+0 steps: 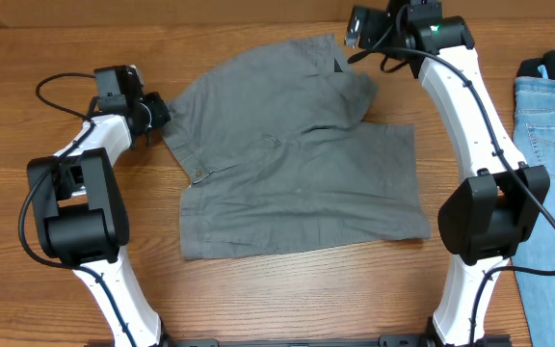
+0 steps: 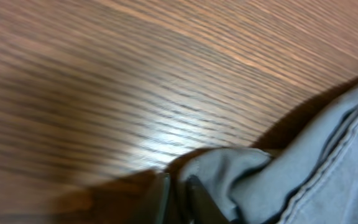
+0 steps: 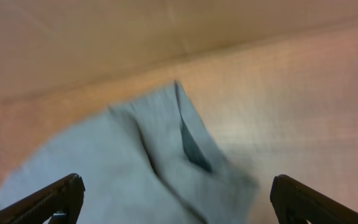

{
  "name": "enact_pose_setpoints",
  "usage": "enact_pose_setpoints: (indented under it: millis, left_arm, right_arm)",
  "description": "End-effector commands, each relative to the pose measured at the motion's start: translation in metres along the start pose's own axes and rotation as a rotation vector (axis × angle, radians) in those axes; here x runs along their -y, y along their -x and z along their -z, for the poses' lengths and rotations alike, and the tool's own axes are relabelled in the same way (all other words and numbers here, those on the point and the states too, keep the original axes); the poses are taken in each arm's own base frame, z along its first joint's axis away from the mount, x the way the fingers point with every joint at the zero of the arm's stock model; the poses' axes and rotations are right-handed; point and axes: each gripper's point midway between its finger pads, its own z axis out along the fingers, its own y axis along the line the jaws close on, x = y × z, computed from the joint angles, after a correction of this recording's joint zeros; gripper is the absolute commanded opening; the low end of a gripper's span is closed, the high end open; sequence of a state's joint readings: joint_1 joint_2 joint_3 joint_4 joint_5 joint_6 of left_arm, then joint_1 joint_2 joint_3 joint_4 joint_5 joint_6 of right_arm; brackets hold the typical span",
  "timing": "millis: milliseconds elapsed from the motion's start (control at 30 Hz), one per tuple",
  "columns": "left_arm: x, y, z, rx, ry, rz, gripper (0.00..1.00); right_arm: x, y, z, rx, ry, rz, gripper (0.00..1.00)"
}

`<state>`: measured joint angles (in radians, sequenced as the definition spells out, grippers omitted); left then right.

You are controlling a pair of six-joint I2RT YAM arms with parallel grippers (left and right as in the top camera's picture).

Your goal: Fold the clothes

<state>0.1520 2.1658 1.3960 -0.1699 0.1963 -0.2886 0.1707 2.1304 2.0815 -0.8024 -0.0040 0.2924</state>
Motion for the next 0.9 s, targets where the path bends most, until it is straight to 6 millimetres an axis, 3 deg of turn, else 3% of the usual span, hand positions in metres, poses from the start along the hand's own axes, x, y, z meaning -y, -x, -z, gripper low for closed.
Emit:
enact_pose_setpoints:
  millis: [0, 167, 267, 300, 467, 667, 867]
  left_arm:
    - [0.007, -0.018, -0.016, -0.049, -0.014, -0.015, 0.08]
    - [0.006, -0.019, -0.016, -0.054, -0.008, -0.013, 0.04]
    - [0.004, -0.024, -0.016, -0.073, -0.003, -0.010, 0.04]
    - [0.003, -0.027, -0.016, -0.086, 0.001, -0.007, 0.04]
    - [0.002, -0.033, -0.015, -0.110, 0.008, -0.002, 0.04]
    - [0.001, -0.034, -0.015, -0.114, 0.009, -0.001, 0.05]
    - [0.001, -0.035, -0.015, -0.120, 0.011, 0.000, 0.05]
  right_arm:
    - [-0.008, 0.017, -0.009, 0.071, 0.035, 0.042, 1.00]
    - [-0.008, 0.021, -0.047, 0.122, 0.053, 0.046, 1.00]
    - [-0.007, 0.006, -0.084, 0.101, 0.075, 0.049, 1.00]
    - [-0.007, -0.006, -0.106, 0.084, 0.099, 0.068, 1.00]
    - [-0.013, -0.020, -0.146, 0.103, 0.166, 0.079, 1.00]
    - [-0.025, -0.039, -0.180, 0.127, 0.205, 0.092, 1.00]
    - [-0.038, -0.061, -0.200, 0.130, 0.192, 0.169, 1.00]
